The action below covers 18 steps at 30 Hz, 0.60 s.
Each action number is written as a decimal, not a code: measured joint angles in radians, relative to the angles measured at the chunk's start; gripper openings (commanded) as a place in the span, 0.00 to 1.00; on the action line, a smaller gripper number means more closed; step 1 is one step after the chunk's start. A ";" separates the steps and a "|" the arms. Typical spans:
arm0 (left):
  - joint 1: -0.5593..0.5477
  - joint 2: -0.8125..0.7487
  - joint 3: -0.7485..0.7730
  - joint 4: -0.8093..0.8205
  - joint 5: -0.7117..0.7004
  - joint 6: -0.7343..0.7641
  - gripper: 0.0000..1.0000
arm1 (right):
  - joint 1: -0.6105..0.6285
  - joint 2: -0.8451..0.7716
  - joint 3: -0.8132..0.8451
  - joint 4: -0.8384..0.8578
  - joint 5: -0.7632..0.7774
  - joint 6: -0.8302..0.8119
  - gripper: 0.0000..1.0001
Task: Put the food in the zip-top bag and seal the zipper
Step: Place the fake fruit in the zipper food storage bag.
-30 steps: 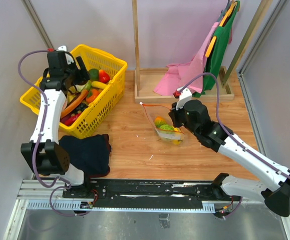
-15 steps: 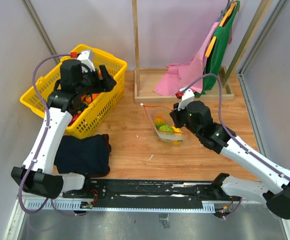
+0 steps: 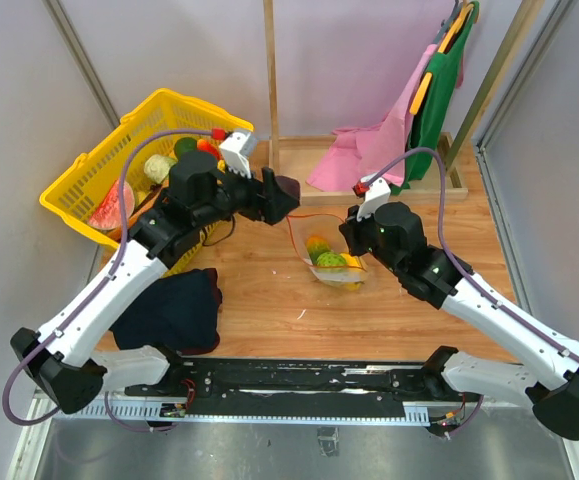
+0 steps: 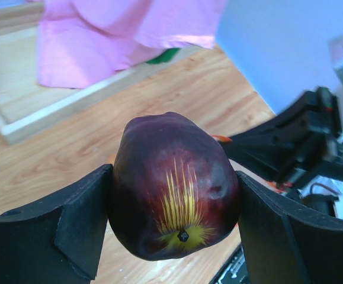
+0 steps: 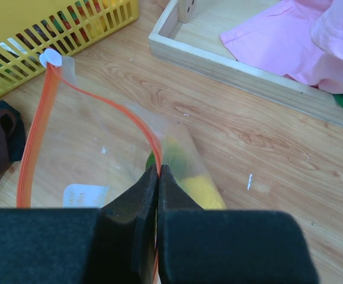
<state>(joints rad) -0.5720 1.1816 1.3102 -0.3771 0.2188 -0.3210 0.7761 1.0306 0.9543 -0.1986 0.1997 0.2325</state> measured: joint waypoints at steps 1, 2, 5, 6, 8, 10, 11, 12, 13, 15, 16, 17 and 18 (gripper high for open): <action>-0.029 0.000 -0.008 0.012 -0.002 0.000 0.31 | 0.000 0.000 0.000 0.000 0.000 0.000 0.01; -0.056 0.000 -0.016 0.026 -0.006 0.000 0.31 | 0.000 0.000 0.000 0.000 0.000 0.000 0.01; -0.135 0.002 -0.037 0.062 -0.016 0.002 0.31 | 0.000 0.000 0.000 0.000 0.000 0.001 0.01; -0.157 0.003 -0.042 0.071 -0.020 0.002 0.31 | 0.000 0.000 0.000 0.000 0.000 0.001 0.01; -0.198 0.011 -0.049 0.087 -0.029 0.003 0.31 | 0.000 0.000 0.000 0.000 0.000 0.001 0.01; -0.230 0.024 -0.049 0.098 -0.038 0.003 0.31 | 0.000 0.000 0.000 0.000 0.000 0.002 0.01; -0.244 0.033 -0.050 0.103 -0.042 0.003 0.31 | 0.000 0.000 0.000 0.000 0.000 0.002 0.01; -0.256 0.042 -0.051 0.108 -0.045 0.003 0.31 | 0.000 0.000 0.000 0.000 0.000 0.003 0.01; -0.271 0.053 -0.055 0.114 -0.051 0.003 0.31 | 0.000 0.000 0.000 0.000 0.000 0.003 0.01; -0.291 0.072 -0.065 0.114 -0.065 0.003 0.31 | 0.000 0.000 0.000 0.000 0.000 0.003 0.01; -0.299 0.083 -0.070 0.113 -0.071 0.002 0.31 | 0.000 0.000 0.000 0.000 0.000 0.003 0.01; -0.306 0.093 -0.075 0.112 -0.079 0.002 0.31 | 0.000 -0.001 0.000 0.000 0.000 0.003 0.01; -0.309 0.103 -0.079 0.108 -0.086 0.002 0.31 | 0.000 -0.002 -0.001 0.000 0.000 0.003 0.01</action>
<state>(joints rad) -0.8810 1.2846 1.2316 -0.2695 0.1329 -0.3195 0.7761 1.0283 0.9531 -0.1989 0.1997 0.2352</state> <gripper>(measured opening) 0.787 0.012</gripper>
